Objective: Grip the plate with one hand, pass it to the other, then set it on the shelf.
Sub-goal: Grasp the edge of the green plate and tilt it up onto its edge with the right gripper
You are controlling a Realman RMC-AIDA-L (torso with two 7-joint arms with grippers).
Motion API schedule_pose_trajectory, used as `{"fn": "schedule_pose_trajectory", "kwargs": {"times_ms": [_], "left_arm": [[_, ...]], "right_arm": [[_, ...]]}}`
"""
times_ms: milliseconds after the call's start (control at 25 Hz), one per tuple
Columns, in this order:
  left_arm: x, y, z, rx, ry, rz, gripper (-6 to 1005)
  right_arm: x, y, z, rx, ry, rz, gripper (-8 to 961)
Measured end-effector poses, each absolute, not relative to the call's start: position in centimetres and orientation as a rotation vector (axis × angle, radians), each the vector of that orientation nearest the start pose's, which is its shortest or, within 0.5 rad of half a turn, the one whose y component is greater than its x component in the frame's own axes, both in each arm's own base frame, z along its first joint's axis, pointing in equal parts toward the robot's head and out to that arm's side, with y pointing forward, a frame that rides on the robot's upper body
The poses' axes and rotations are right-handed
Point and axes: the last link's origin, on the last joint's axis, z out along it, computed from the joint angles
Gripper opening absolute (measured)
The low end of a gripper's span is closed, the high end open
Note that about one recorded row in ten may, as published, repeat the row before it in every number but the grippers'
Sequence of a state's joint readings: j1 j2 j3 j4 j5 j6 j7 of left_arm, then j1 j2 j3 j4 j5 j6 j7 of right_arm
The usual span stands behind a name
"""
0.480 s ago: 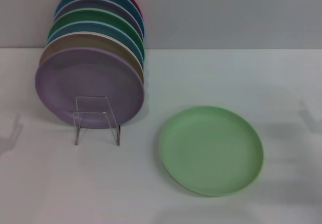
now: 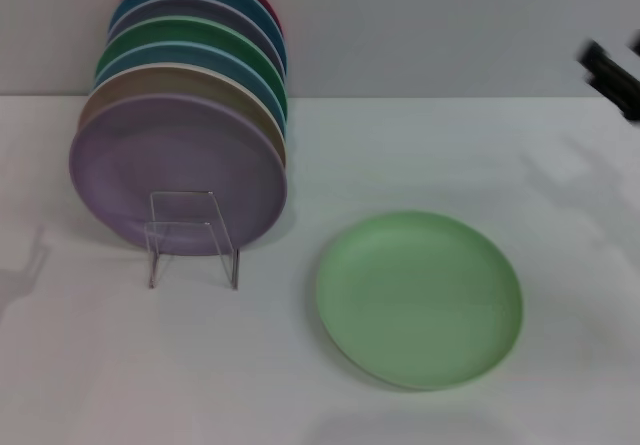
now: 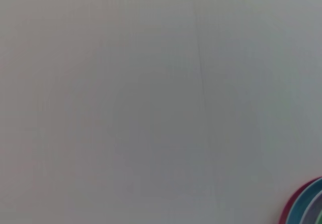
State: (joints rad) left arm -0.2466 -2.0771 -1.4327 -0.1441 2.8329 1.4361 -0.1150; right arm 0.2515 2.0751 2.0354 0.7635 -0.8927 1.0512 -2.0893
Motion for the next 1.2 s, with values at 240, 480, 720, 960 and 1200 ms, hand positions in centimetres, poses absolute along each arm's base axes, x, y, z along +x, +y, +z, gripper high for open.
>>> {"fn": "schedule_pose_trajectory", "kwargs": {"times_ms": [240, 480, 720, 960, 1200], "left_arm": [[-35.8, 27.2, 3.2, -1.418, -0.362, -0.694, 844], [-35.6, 27.5, 3.2, -1.42, -0.357, -0.699, 839], [-35.5, 27.7, 3.3, -1.416, -0.355, -0.702, 834], [-35.3, 27.9, 3.3, -1.418, -0.35, -0.707, 829], [-35.2, 28.1, 3.3, -1.421, -0.347, -0.709, 823]], "right_arm": [[22.6, 39.6, 7.5, -2.073, 0.759, 0.66, 817], [20.2, 40.5, 4.5, -2.265, 0.884, 0.162, 817], [21.1, 39.6, 3.5, -2.342, 1.101, -0.038, 817], [22.0, 39.0, 3.4, -2.316, 1.175, -0.139, 817], [22.8, 38.8, 2.6, -2.3, 1.228, -0.176, 816]]}}
